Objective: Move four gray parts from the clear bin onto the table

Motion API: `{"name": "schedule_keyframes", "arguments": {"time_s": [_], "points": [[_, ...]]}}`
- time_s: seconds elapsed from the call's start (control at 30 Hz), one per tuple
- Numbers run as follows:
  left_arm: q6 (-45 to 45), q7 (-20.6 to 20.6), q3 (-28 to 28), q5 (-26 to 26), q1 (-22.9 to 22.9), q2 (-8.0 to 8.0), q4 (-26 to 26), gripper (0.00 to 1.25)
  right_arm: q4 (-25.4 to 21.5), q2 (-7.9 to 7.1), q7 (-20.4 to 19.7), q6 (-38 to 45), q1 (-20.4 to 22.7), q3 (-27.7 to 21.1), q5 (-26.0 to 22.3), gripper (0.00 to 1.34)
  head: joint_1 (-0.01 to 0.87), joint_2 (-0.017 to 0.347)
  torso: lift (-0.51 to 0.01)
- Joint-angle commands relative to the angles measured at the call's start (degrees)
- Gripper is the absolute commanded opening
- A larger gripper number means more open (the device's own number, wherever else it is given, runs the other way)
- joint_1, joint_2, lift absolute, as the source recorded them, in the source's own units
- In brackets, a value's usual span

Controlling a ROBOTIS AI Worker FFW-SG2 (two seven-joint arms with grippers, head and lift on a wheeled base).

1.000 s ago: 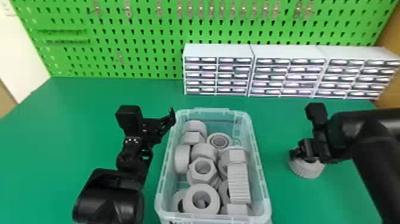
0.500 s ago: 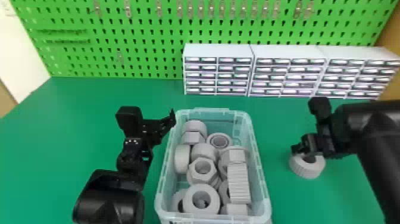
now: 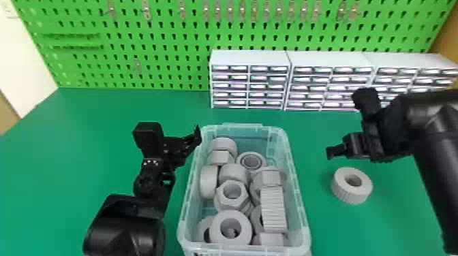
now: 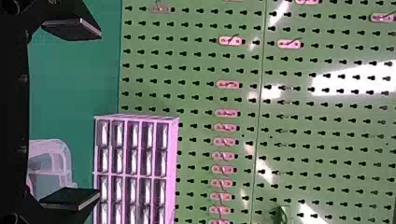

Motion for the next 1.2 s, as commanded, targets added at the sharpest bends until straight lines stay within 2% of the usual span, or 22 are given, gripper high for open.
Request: {"name": "schedule_keyframes", "arguments": {"time_s": [0.0,0.27,1.03,1.17], "points": [[0.00,0.00,-0.10,0.00,-0.07,0.00,0.00,1.15,-2.64,-0.26,0.00,1.26,-1.35,0.99,-1.89,1.05,0.693,0.072,-0.052],[0.00,0.00,0.08,0.00,0.19,0.00,-0.09,1.15,-5.54,-0.79,0.00,2.40,-3.37,2.75,-5.15,1.26,0.693,0.072,-0.052],[0.00,0.00,0.25,-0.09,0.46,0.00,0.00,1.15,-6.86,0.62,0.00,0.90,-7.41,11.54,-9.98,1.27,0.693,0.072,-0.052],[0.00,0.00,0.16,-0.09,0.28,0.00,0.00,1.15,-6.86,0.79,0.00,0.11,-7.67,12.50,-12.70,1.25,0.693,0.072,-0.052]]}}
